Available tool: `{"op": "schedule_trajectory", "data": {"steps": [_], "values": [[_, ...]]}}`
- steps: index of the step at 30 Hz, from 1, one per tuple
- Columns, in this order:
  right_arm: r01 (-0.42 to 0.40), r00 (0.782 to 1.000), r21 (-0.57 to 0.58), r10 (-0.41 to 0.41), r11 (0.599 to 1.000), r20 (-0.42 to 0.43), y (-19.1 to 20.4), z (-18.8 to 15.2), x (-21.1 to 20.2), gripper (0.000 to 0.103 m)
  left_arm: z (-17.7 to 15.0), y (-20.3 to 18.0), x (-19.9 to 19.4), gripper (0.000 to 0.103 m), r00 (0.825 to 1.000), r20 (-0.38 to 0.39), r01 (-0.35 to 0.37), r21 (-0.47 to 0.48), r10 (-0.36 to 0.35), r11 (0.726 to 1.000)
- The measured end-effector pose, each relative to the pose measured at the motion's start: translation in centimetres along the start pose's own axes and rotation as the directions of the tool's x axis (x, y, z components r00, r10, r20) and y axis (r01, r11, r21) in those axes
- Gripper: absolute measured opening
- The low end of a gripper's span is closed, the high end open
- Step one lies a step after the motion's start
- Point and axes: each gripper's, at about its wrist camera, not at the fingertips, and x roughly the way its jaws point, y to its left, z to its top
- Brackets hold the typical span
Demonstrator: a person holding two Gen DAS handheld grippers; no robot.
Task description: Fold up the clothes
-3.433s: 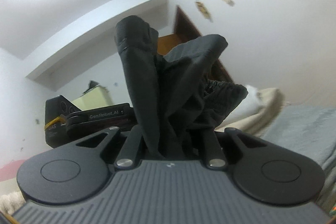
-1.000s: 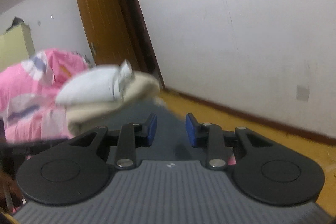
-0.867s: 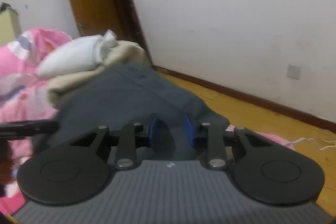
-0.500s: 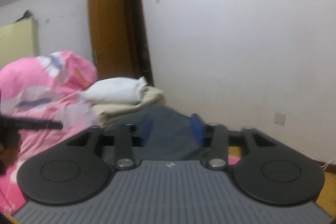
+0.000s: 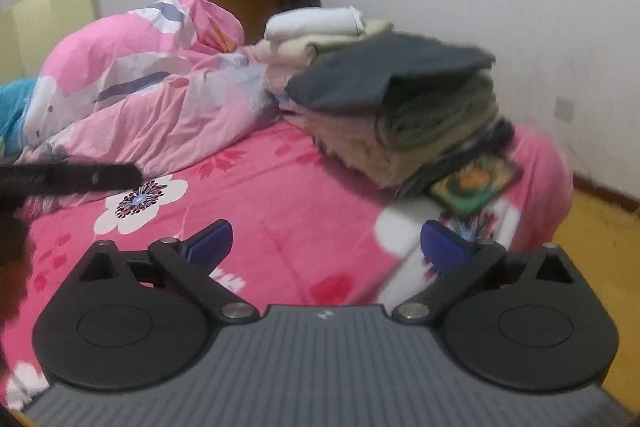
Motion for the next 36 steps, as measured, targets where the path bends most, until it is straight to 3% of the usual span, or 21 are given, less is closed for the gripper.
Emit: {"op": "schedule_trajectory", "data": {"steps": [3,7,13,17,24,36], "values": [[0.037,0.999,0.012,-0.037,0.999,0.003,2.2,-0.3,-0.4,0.102,-1.3,-0.6,-2.0,0.103,0.996,0.030,-0.090,0.031,0.089,0.995],[0.083,0.996,-0.005,-0.083,0.996,0.009,4.5,-0.7,-0.9,0.102,-2.6,-1.2,-4.0,0.103,0.971,0.077,-0.231,0.088,0.224,0.969],[0.155,0.988,-0.027,-0.155,0.987,0.006,6.7,-0.9,-2.3,0.102,-3.8,-0.1,-5.2,0.103,0.965,0.030,-0.261,0.076,0.259,0.962],[0.208,0.978,-0.039,-0.208,0.977,0.023,7.9,-0.9,-3.3,0.102,-4.5,-0.4,-5.4,0.103,0.948,0.036,-0.319,0.129,0.317,0.939],[0.270,0.963,-0.070,-0.269,0.960,0.023,9.1,-1.0,-4.2,0.102,-4.3,-0.9,-6.4,0.103,0.978,0.011,-0.210,0.079,0.210,0.974],[0.383,0.923,-0.098,-0.379,0.918,0.062,9.4,-1.1,-5.7,0.102,-3.3,-1.7,-6.4,0.103,0.979,0.000,-0.204,0.038,0.205,0.978]]}}
